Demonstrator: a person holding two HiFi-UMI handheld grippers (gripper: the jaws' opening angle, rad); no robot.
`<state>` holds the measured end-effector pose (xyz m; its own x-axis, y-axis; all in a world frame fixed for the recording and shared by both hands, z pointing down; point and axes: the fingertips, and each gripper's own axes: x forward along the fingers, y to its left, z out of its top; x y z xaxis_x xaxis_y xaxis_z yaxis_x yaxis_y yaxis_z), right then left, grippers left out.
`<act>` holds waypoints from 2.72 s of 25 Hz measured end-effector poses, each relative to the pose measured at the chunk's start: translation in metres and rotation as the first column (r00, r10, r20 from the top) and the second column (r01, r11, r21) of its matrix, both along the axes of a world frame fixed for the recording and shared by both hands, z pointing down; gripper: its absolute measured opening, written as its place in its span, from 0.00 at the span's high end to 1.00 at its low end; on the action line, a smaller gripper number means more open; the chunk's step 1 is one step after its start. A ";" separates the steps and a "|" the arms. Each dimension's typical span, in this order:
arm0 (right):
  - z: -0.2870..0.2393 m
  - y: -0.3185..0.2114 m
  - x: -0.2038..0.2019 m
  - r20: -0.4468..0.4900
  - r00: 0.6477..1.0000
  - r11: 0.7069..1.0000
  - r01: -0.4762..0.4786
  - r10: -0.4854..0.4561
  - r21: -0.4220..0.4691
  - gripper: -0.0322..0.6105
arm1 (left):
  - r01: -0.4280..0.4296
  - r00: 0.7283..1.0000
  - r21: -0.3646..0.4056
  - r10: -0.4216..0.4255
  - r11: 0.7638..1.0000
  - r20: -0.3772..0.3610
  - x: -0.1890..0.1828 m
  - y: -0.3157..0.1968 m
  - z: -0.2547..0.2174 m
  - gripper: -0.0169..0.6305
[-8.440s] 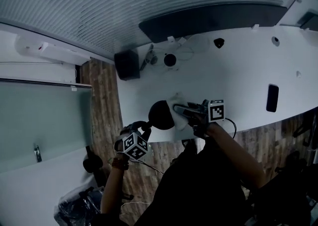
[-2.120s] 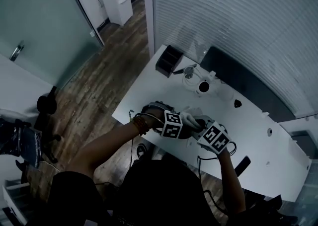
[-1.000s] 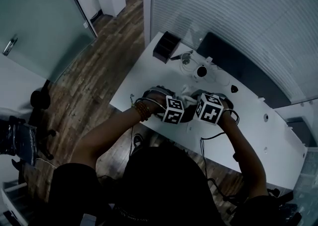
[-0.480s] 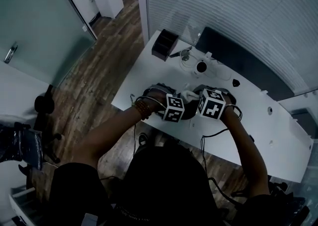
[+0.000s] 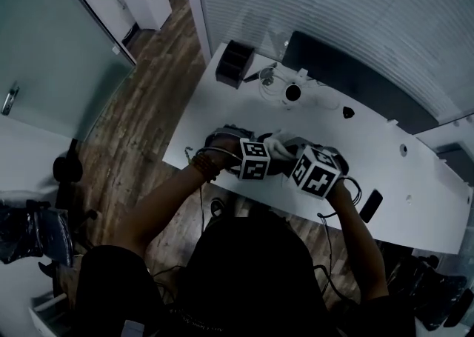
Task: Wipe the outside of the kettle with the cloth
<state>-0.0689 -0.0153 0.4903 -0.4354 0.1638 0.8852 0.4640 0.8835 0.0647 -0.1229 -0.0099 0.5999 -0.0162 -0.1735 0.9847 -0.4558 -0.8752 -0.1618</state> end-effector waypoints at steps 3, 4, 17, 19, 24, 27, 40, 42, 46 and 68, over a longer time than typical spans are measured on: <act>0.023 0.013 0.003 -0.039 0.999 0.996 0.034 -0.031 0.086 0.81 | 0.013 1.000 -0.021 -0.014 1.000 -0.016 0.002 0.002 0.000 0.85; 0.023 0.008 0.009 -0.036 0.999 0.996 0.013 -0.010 0.090 0.81 | 0.013 1.000 -0.021 -0.013 1.000 -0.018 0.003 0.002 0.000 0.85; -0.056 -0.086 0.136 0.289 0.148 0.274 0.115 0.946 -0.955 0.81 | 0.050 0.996 0.178 -0.034 0.983 -0.087 -0.004 0.009 -0.005 0.83; -0.039 -0.086 0.154 0.249 0.082 0.238 0.121 0.965 -0.964 0.81 | 0.086 0.989 0.218 -0.057 0.972 -0.137 -0.003 0.007 -0.006 0.82; -0.004 -0.077 0.155 0.175 0.084 0.171 0.051 0.981 -0.984 0.80 | 0.163 0.959 0.218 -0.103 0.962 -0.264 -0.002 -0.004 -0.012 0.78; -0.003 -0.074 0.155 0.171 0.098 0.167 0.046 0.980 -0.985 0.80 | 0.231 0.917 0.213 -0.140 0.949 -0.374 -0.002 -0.006 -0.022 0.75; -0.046 -0.019 0.119 0.468 0.245 0.516 -0.196 0.849 -0.834 0.80 | 0.728 0.438 0.403 0.077 0.555 -0.896 0.007 0.041 -0.177 0.67; -0.059 0.009 0.112 0.532 0.314 0.602 -0.199 0.786 -0.773 0.80 | 0.765 0.415 0.384 0.061 0.517 -0.908 0.017 0.057 -0.164 0.86; -0.058 0.056 0.106 0.526 0.404 0.640 -0.231 0.748 -0.733 0.81 | 0.791 0.321 0.294 0.045 0.537 -0.946 0.047 0.091 -0.150 0.97; -0.037 0.102 0.238 0.638 0.517 0.772 -0.075 0.571 -0.631 0.81 | 0.841 0.412 0.369 -0.025 0.396 -0.911 0.232 0.134 -0.144 0.97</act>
